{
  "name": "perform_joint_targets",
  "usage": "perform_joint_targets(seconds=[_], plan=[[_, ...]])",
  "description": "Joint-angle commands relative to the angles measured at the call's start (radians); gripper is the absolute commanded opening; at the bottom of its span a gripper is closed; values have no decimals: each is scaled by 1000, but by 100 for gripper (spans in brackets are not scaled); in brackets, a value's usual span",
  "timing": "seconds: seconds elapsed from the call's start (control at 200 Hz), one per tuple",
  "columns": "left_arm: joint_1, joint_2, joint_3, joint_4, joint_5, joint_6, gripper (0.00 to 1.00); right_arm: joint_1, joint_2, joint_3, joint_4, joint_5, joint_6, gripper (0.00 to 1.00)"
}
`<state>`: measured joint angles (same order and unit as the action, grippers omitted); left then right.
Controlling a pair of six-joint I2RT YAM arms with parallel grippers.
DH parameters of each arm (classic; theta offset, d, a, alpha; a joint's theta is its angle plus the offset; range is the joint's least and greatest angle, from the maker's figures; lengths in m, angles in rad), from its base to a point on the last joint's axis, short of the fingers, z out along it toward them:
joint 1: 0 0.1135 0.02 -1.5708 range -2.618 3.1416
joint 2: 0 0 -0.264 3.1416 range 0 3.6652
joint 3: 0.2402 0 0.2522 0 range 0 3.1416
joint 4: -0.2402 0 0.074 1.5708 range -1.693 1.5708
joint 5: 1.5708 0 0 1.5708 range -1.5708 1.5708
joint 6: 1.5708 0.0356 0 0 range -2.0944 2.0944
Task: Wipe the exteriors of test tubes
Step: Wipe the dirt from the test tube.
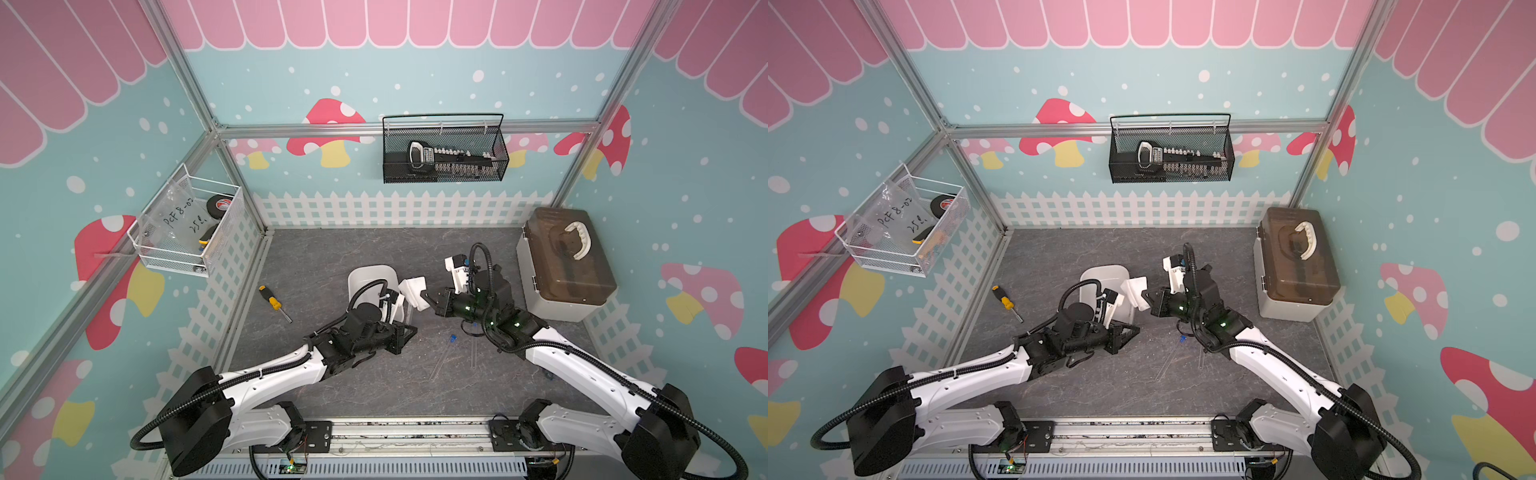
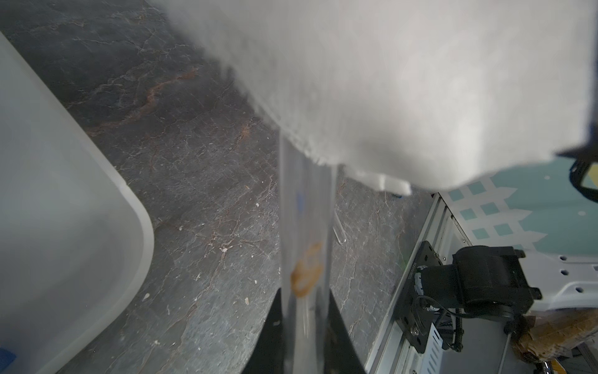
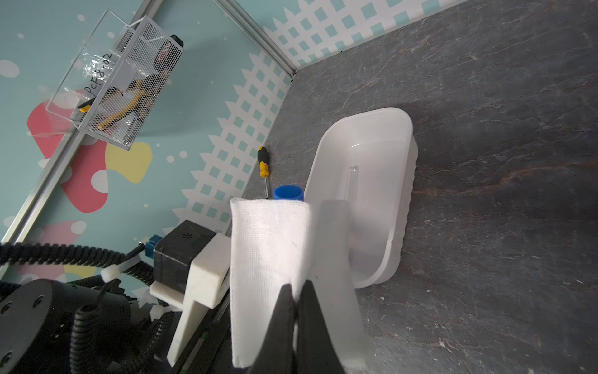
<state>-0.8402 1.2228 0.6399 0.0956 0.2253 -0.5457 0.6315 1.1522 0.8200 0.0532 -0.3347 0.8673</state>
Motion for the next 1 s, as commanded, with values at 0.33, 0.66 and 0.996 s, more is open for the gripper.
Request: perform_joint_targets(seconds=[0.33, 0.66, 0.996], plan=[[-9, -29, 29, -19, 12, 24, 8, 7, 43, -41, 130, -61, 18, 20], [-24, -10, 38, -18, 32, 39, 8, 7, 86, -20, 169, -75, 14, 27], [-38, -7, 72, -71, 31, 79, 8, 3, 103, 5, 166, -36, -20, 16]])
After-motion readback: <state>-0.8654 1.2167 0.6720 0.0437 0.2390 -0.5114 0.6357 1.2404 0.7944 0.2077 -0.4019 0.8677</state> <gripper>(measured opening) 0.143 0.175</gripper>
